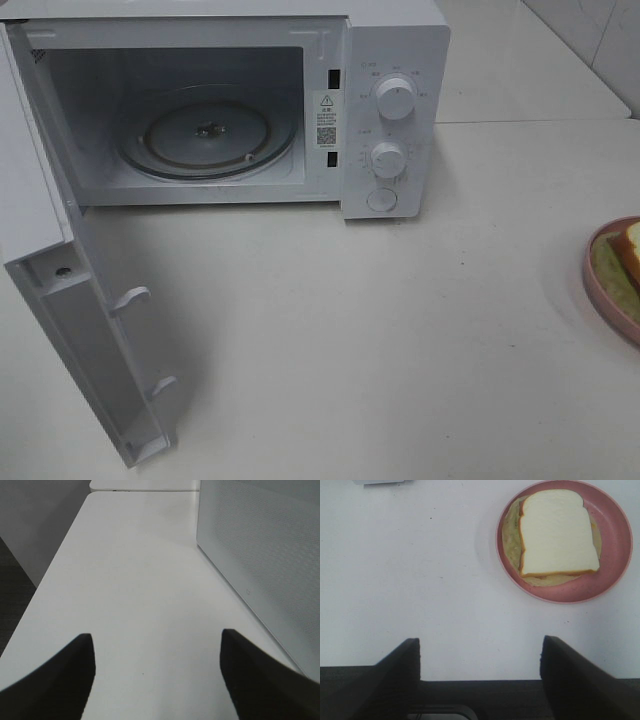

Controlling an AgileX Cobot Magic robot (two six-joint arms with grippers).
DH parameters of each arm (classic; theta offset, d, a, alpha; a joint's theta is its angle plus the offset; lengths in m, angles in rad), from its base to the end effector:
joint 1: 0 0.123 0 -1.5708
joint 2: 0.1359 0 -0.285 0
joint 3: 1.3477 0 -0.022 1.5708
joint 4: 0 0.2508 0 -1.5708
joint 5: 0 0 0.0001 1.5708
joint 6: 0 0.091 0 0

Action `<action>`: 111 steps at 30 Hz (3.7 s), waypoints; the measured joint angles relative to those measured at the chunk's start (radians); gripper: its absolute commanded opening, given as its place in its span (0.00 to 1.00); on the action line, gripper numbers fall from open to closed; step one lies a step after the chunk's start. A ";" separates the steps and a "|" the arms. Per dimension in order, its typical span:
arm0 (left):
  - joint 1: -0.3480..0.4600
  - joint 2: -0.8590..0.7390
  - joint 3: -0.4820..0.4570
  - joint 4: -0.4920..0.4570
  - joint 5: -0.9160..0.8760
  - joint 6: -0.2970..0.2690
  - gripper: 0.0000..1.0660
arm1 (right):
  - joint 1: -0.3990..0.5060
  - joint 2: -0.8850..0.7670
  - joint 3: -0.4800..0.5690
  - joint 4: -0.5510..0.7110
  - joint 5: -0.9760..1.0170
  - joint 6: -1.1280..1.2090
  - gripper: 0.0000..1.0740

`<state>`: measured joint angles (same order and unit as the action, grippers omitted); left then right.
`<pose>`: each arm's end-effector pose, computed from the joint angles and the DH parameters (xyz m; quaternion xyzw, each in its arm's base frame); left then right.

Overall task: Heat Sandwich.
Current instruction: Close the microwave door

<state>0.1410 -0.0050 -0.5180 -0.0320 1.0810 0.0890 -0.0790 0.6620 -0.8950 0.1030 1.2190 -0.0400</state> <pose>-0.0082 -0.0038 0.2806 -0.0212 0.8522 0.0441 0.5210 0.0890 0.0018 0.3560 0.0192 0.9426 0.0318 0.3318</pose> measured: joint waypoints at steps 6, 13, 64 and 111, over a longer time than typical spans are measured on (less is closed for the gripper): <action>0.000 0.000 0.000 0.000 0.000 0.000 0.64 | 0.000 -0.138 0.080 -0.001 -0.044 -0.001 0.62; 0.000 0.000 0.000 0.000 0.000 0.000 0.64 | 0.000 -0.325 0.206 -0.054 -0.108 -0.001 0.61; 0.000 0.000 0.000 0.000 0.000 0.000 0.64 | 0.070 -0.669 0.397 -0.074 -0.214 0.002 0.61; 0.000 0.000 0.000 0.000 0.000 0.000 0.64 | 0.070 -0.669 0.397 -0.074 -0.214 0.006 0.61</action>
<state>0.1410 -0.0050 -0.5180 -0.0320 1.0810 0.0890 -0.0090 -0.0070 -0.4980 0.0290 1.0050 -0.0340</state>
